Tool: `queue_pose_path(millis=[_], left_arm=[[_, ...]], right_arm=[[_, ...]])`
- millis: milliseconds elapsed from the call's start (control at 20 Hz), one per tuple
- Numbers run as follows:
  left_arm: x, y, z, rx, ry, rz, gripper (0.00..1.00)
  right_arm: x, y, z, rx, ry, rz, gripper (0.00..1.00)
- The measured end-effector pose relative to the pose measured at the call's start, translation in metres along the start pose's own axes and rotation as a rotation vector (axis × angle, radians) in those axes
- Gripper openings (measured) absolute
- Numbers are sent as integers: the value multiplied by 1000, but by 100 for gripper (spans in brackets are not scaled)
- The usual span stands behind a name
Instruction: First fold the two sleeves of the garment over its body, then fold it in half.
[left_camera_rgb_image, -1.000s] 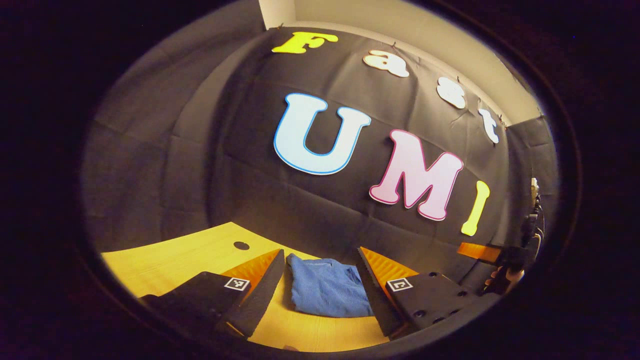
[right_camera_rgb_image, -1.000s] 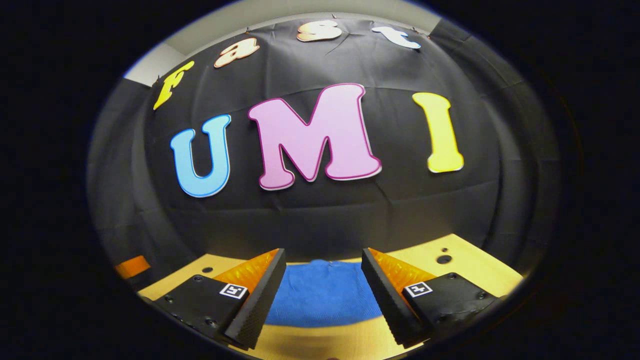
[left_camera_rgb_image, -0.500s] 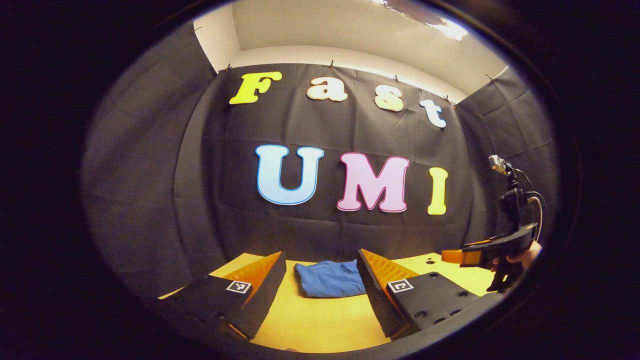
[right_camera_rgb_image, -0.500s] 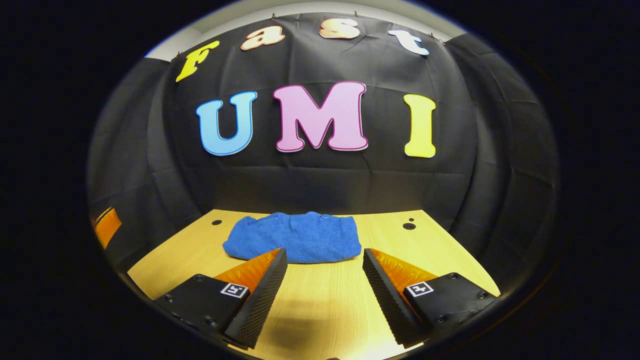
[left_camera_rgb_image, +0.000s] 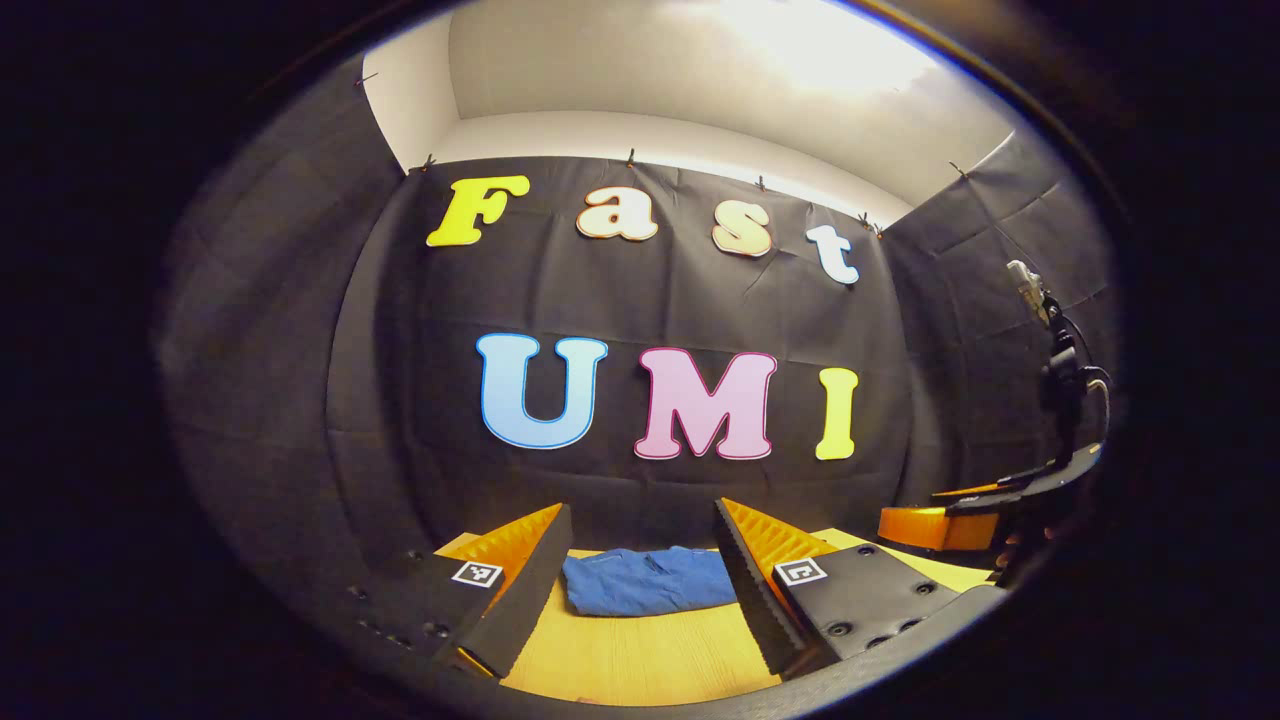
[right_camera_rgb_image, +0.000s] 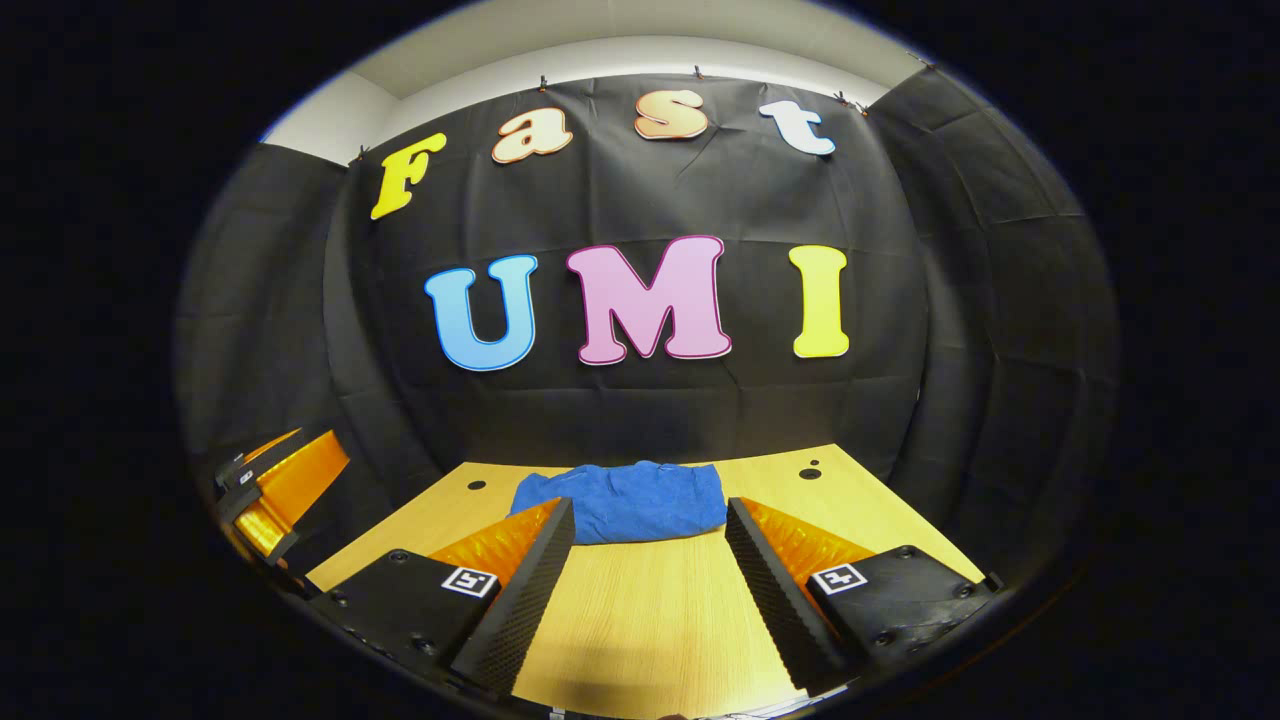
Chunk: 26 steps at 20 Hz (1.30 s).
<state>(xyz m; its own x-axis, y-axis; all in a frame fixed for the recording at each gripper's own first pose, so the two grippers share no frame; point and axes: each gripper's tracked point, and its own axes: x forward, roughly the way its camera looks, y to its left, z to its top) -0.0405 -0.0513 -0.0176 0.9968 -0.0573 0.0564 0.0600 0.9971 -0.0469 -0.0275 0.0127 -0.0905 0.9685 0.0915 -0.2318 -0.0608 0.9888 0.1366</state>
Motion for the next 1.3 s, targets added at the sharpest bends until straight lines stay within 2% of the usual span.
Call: queue_pose_path(millis=[200,300,700,1300], left_arm=[[13,4,22,-19,-48,0,81],[12,9,26,-8,-67,-4,80],[2,27,15,5,-52,6,81],[-12,28,17,28,-40,22,81]], right_arm=[[-6,4,15,-58,-45,-5,98],[-2,12,15,-43,-51,1,98],[8,45,21,-52,-83,41,98],[9,40,14,-27,-55,43,97]])
